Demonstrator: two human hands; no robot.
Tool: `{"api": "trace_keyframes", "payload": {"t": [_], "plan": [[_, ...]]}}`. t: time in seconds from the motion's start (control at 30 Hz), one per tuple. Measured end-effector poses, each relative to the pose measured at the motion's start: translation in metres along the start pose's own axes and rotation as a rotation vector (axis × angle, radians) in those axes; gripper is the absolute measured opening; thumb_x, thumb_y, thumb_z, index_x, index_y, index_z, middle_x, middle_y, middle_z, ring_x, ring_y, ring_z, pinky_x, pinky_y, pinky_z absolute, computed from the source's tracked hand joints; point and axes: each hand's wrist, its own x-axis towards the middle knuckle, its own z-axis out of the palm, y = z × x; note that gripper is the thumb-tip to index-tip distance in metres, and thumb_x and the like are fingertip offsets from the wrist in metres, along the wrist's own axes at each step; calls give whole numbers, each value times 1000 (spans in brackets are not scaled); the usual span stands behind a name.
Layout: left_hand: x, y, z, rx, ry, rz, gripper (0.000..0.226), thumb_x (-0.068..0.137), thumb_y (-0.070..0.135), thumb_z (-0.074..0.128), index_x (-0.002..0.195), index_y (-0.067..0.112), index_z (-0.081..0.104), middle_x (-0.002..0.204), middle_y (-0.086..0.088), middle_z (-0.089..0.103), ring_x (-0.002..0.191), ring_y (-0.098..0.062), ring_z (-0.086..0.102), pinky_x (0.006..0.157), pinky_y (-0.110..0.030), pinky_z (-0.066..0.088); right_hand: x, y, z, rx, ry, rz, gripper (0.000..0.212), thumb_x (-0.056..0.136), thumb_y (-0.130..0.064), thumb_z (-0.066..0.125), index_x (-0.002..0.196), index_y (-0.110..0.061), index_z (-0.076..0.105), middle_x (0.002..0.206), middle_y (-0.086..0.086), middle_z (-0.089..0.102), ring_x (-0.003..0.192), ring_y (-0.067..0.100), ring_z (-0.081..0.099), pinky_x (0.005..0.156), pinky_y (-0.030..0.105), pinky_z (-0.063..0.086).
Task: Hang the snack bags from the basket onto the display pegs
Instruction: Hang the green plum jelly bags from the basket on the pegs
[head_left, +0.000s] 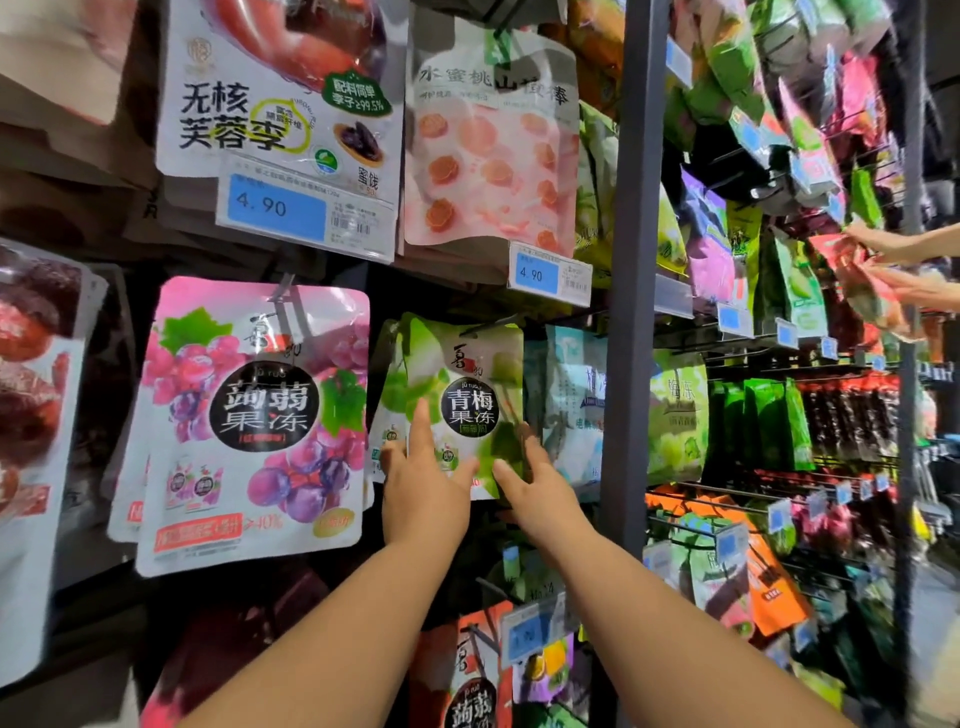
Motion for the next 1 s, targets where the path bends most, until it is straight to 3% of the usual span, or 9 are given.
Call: {"api": "trace_keyframes", "payload": {"t": [0.13, 0.23, 0.3, 0.4, 0.53, 0.63, 0.8, 0.9, 1.0], "plan": [[-20, 0, -3, -50, 36, -5, 76, 92, 35, 63, 152, 35, 18, 149, -11, 21, 130, -34, 39, 105, -43, 37, -16, 0, -6, -14, 27, -83, 70, 100, -35, 54, 158, -28, 14, 154, -1, 41, 142, 20, 38, 114, 33, 33], [-45, 9, -6, 9, 118, 36, 61, 92, 32, 64, 144, 33, 33, 152, -5, 10, 135, -34, 22, 107, -46, 32, -35, 2, -16, -22, 16, -81, 68, 100, -36, 54, 157, -32, 17, 114, 1, 60, 113, 25, 63, 94, 41, 53], [-68, 13, -5, 13, 126, 114, 53, 92, 27, 64, 139, 29, 40, 154, -5, 8, 139, -30, 13, 108, -44, 28, -60, 5, -29, 28, 17, -73, 57, 100, -31, 55, 152, -28, 32, 100, -2, 61, 98, 25, 68, 82, 40, 58], [-104, 5, 9, 42, 75, 274, 50, 86, 22, 70, 132, 18, 49, 143, -12, 28, 133, -31, 24, 106, -32, 20, -110, 28, -55, 41, 43, -117, 29, 99, -22, 57, 128, -24, 59, 88, -9, 61, 85, 19, 68, 71, 33, 59], [-165, -17, 52, 39, -274, 339, 42, 85, 24, 71, 122, 16, 52, 122, -5, 51, 119, -27, 43, 95, -29, 28, -180, 94, -104, -140, 43, -15, 12, 98, -23, 59, 106, -25, 68, 78, -10, 65, 66, 3, 61, 59, 15, 48], [-221, -33, 89, 3, -661, 275, 48, 89, 28, 68, 131, 19, 46, 117, 2, 50, 116, -22, 45, 92, -28, 35, -232, 149, -147, -307, 27, 179, 11, 97, -23, 62, 101, -20, 72, 83, -5, 70, 71, 6, 62, 58, 12, 46], [-292, -57, 139, 104, -1097, 291, 42, 95, 37, 58, 133, 28, 43, 109, 10, 52, 102, -15, 47, 86, -30, 40, -310, 222, -213, -594, -131, 490, 15, 91, -26, 71, 104, -20, 74, 85, -18, 63, 79, 5, 61, 66, 11, 46], [-317, -67, 149, 357, -1166, 405, 30, 97, 47, 44, 123, 35, 52, 115, 5, 65, 106, -23, 58, 86, -33, 44, -346, 254, -239, -732, -248, 597, 27, 85, -30, 78, 110, -21, 73, 97, -11, 61, 96, 11, 60, 92, 26, 48], [-324, -69, 150, 509, -1109, 576, 33, 102, 47, 31, 118, 33, 56, 119, 4, 64, 110, -26, 57, 85, -36, 45, -364, 272, -256, -840, -373, 644, 42, 81, -43, 78, 120, -31, 68, 110, -17, 50, 108, 4, 48, 96, 19, 37]]}}
